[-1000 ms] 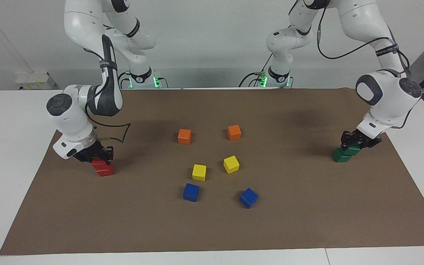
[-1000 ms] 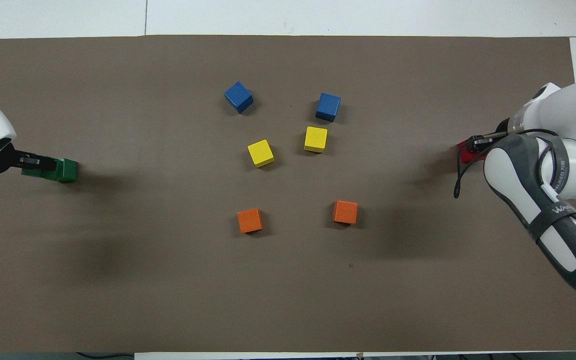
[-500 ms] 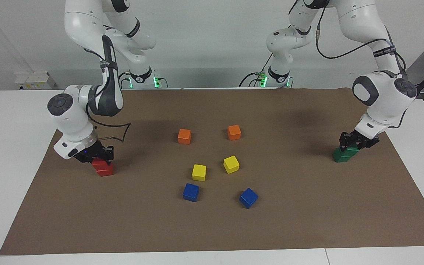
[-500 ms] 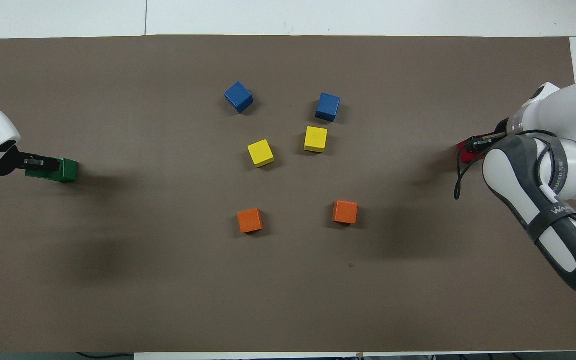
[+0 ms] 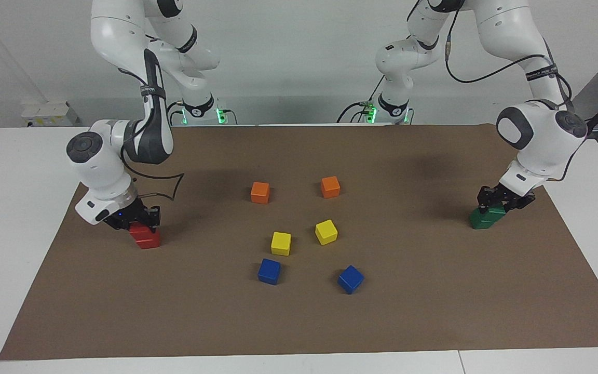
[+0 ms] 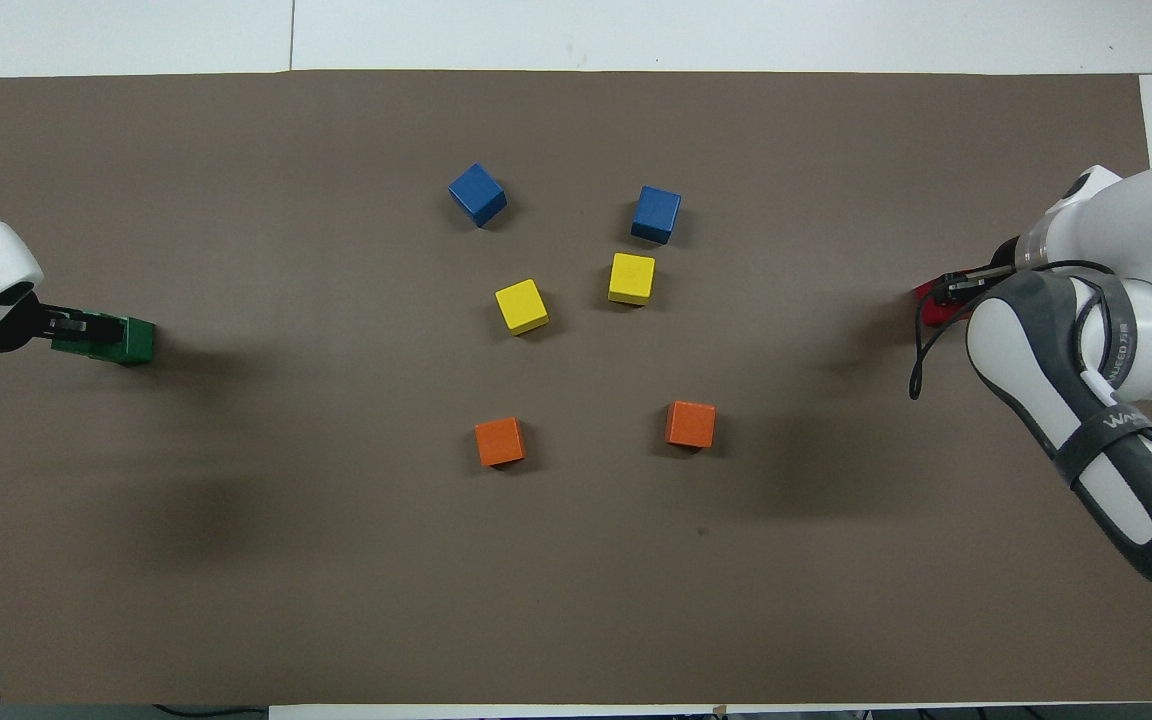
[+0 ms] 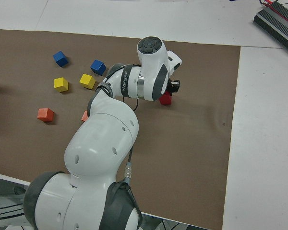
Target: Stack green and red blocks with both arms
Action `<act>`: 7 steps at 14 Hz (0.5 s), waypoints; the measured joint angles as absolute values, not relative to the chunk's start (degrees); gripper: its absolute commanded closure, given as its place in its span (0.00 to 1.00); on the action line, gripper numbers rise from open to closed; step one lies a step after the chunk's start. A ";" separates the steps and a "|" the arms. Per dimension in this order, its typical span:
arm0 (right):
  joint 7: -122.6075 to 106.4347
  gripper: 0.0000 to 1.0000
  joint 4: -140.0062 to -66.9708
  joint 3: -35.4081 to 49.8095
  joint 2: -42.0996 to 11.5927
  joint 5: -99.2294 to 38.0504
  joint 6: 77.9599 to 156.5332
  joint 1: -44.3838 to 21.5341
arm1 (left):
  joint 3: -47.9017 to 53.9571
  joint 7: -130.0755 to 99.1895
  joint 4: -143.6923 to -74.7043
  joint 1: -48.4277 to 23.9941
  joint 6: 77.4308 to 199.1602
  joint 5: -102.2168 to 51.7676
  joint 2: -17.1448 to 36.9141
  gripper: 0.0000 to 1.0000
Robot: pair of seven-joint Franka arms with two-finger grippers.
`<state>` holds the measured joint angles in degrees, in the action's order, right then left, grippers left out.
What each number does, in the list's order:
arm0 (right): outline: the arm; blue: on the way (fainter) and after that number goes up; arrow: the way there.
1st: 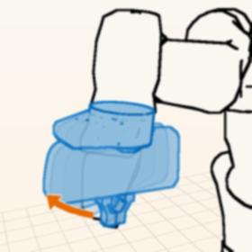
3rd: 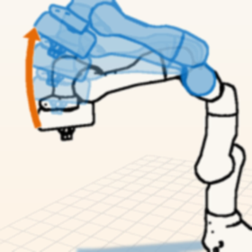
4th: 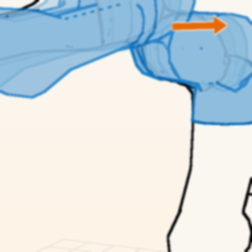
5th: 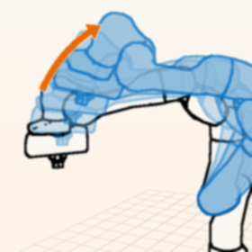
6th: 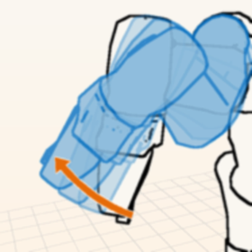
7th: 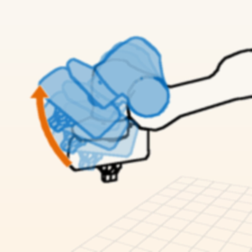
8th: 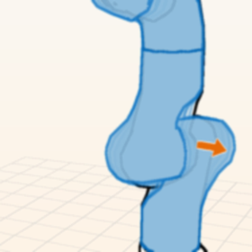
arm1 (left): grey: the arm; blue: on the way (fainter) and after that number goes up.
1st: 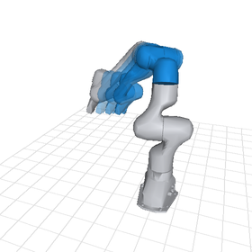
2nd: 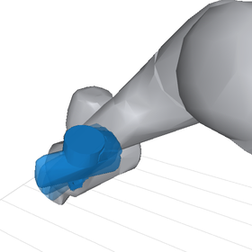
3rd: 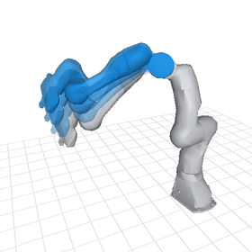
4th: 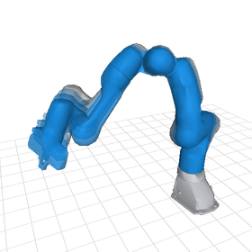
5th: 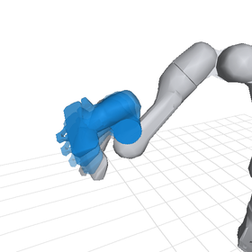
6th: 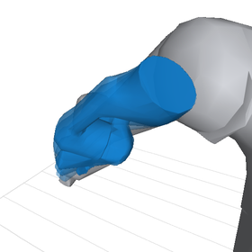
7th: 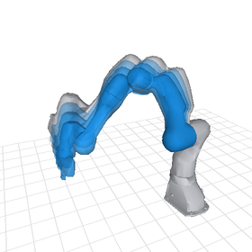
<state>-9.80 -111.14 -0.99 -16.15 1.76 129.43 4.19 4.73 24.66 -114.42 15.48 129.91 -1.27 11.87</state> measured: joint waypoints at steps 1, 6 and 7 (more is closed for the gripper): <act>-9.80 0.96 -111.15 -0.99 -16.15 1.76 129.43 4.19 | 4.74 24.90 -114.23 15.48 129.76 -1.27 11.86 0.00; -9.81 0.00 -111.03 -0.94 -16.14 1.77 130.61 4.06 | 4.95 25.10 -105.88 15.40 121.36 -1.27 11.31 0.00; -9.81 0.00 -110.70 -0.91 -16.02 1.78 130.43 4.06 | 5.01 25.10 -103.48 15.38 118.82 -1.27 10.70 0.00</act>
